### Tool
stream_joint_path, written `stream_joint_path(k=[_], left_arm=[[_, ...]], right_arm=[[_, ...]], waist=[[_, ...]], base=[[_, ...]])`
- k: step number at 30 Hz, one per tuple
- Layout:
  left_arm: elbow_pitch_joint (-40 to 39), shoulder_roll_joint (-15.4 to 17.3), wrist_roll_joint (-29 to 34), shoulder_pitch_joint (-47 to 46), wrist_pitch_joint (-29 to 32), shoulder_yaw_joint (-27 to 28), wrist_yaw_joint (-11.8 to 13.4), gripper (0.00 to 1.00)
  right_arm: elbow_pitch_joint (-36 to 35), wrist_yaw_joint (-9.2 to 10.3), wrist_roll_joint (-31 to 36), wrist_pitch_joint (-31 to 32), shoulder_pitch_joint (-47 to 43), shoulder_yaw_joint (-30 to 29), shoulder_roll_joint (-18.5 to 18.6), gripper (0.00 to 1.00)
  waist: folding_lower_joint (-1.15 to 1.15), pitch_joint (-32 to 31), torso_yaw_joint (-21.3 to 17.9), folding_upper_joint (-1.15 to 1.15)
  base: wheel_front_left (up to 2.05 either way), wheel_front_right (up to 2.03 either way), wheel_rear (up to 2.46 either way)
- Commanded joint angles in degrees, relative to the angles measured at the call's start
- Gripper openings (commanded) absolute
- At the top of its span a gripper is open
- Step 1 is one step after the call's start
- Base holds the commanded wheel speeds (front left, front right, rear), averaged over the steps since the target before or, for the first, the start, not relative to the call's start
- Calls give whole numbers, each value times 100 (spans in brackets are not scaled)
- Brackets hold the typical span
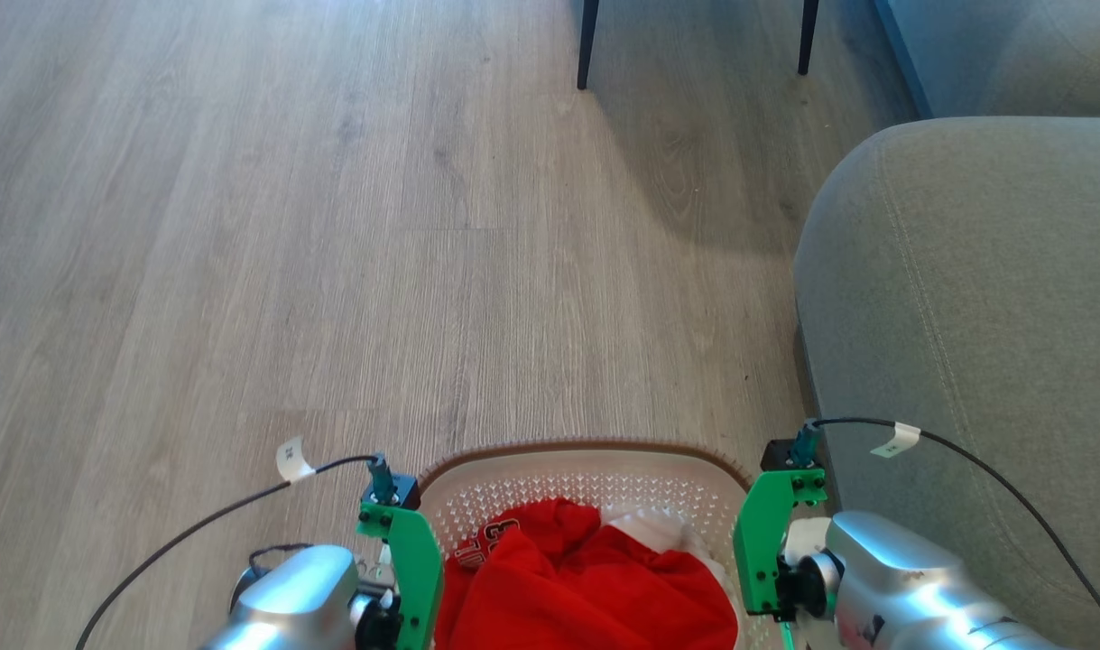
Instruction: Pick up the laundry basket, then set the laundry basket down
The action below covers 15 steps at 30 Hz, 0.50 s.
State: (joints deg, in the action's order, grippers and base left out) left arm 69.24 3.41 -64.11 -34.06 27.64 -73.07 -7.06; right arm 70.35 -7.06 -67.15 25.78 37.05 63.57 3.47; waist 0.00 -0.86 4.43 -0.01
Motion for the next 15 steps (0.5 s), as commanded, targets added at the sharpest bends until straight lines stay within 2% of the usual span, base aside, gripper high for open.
stream_joint_path(k=[1,15], left_arm=[[-48,69,68,-329,-26,-2,-43,0],[16,72,43,-347,-6,-15,-43,0]], right_arm=[[-110,-43,36,-63,173,142,-59,0],[-58,-43,-123,-67,197,296,-59,0]], waist=[[0,-1,3,1],[0,-3,43,1]], base=[[0,0,0],[0,0,0]])
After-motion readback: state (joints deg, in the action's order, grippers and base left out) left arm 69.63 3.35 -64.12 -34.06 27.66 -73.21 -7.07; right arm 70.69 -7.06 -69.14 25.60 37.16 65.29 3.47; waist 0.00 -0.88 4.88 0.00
